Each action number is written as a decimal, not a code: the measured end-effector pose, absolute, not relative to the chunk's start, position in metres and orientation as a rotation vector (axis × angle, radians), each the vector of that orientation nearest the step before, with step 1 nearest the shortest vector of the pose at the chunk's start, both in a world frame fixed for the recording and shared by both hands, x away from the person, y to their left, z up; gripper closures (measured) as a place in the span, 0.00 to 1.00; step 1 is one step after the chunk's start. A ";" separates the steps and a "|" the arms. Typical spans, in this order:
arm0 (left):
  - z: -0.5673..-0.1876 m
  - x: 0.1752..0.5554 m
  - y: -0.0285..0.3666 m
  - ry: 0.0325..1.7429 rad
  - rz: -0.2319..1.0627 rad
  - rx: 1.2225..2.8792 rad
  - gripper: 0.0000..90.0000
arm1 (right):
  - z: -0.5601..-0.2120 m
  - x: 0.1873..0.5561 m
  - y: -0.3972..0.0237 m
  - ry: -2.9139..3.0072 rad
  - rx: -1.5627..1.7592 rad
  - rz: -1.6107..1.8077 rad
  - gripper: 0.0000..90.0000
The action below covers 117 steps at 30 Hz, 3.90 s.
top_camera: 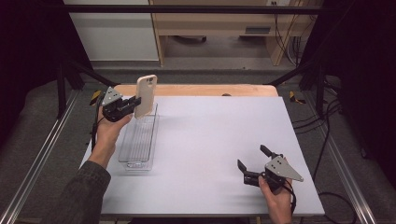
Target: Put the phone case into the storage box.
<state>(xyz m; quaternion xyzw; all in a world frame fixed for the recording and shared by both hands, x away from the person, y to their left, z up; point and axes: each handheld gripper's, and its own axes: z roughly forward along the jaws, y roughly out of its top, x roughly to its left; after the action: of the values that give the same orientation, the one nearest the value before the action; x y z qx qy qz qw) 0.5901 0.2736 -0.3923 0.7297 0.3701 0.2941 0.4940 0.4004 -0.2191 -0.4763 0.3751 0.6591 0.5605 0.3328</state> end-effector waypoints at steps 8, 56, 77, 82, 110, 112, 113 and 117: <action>-0.396 0.591 0.273 0.908 0.696 1.780 0.89 | -0.477 0.401 -0.218 1.730 0.970 1.460 0.04; -0.406 0.602 0.273 0.947 0.624 1.854 0.89 | -0.477 0.400 -0.222 1.727 0.973 1.449 0.04; -0.411 0.607 0.278 0.978 0.618 1.861 0.89 | -0.478 0.401 -0.221 1.737 0.975 1.450 0.04; -0.412 0.607 0.279 0.979 0.620 1.861 0.89 | -0.478 0.401 -0.221 1.738 0.975 1.450 0.04; -0.416 0.609 0.276 0.979 0.629 1.889 0.89 | -0.478 0.401 -0.222 1.741 0.977 1.446 0.04; -0.416 0.609 0.276 0.980 0.629 1.887 0.89 | -0.478 0.401 -0.222 1.738 0.977 1.447 0.04; -0.417 0.609 0.275 0.979 0.631 1.888 0.89 | -0.478 0.401 -0.222 1.737 0.977 1.447 0.04; -0.417 0.610 0.275 0.991 0.631 1.878 0.89 | -0.478 0.401 -0.223 1.734 0.978 1.449 0.04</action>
<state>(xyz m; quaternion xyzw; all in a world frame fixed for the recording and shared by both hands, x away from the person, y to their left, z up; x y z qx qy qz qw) 0.6096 0.2747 -0.4167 0.7583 0.4003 0.2547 0.4469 0.4008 -0.2228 -0.4778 0.3744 0.6641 0.5549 0.3330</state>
